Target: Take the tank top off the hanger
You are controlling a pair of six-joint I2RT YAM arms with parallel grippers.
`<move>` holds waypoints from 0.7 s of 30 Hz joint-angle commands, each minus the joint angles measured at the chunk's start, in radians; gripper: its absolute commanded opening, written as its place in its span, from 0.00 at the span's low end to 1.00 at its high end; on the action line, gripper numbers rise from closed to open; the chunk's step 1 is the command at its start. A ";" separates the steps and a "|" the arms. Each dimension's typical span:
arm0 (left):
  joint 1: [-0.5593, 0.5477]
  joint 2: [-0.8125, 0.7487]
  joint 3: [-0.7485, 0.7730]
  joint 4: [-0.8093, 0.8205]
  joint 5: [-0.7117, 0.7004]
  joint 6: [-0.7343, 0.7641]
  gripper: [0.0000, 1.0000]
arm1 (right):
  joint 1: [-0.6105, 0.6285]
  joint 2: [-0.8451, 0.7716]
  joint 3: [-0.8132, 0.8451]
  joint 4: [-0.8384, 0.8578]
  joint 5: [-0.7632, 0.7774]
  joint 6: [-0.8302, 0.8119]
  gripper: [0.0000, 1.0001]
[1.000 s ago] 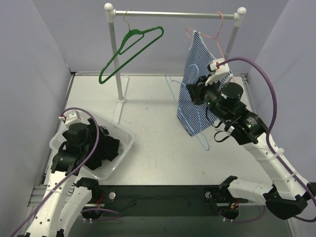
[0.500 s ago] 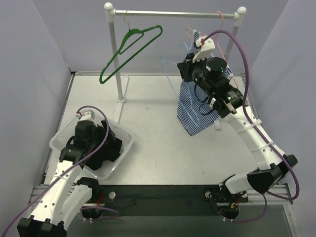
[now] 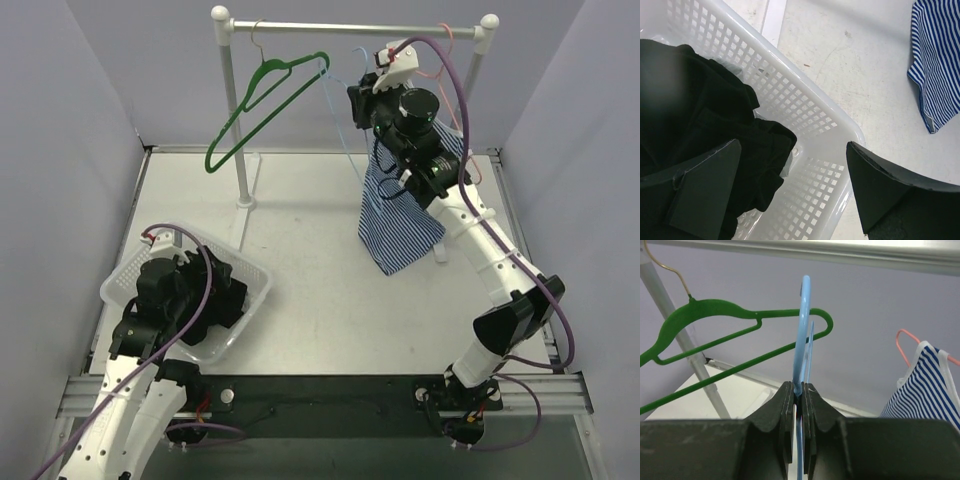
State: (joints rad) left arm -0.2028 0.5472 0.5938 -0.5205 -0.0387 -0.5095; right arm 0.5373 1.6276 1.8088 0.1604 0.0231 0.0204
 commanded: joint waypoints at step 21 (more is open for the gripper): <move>0.003 0.011 -0.006 0.079 0.074 0.032 0.97 | -0.013 0.282 0.411 0.076 0.149 -0.143 0.00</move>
State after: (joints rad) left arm -0.2028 0.5583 0.5819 -0.5022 0.0216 -0.4885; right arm 0.5350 1.8786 2.1414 0.2150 0.1371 -0.1112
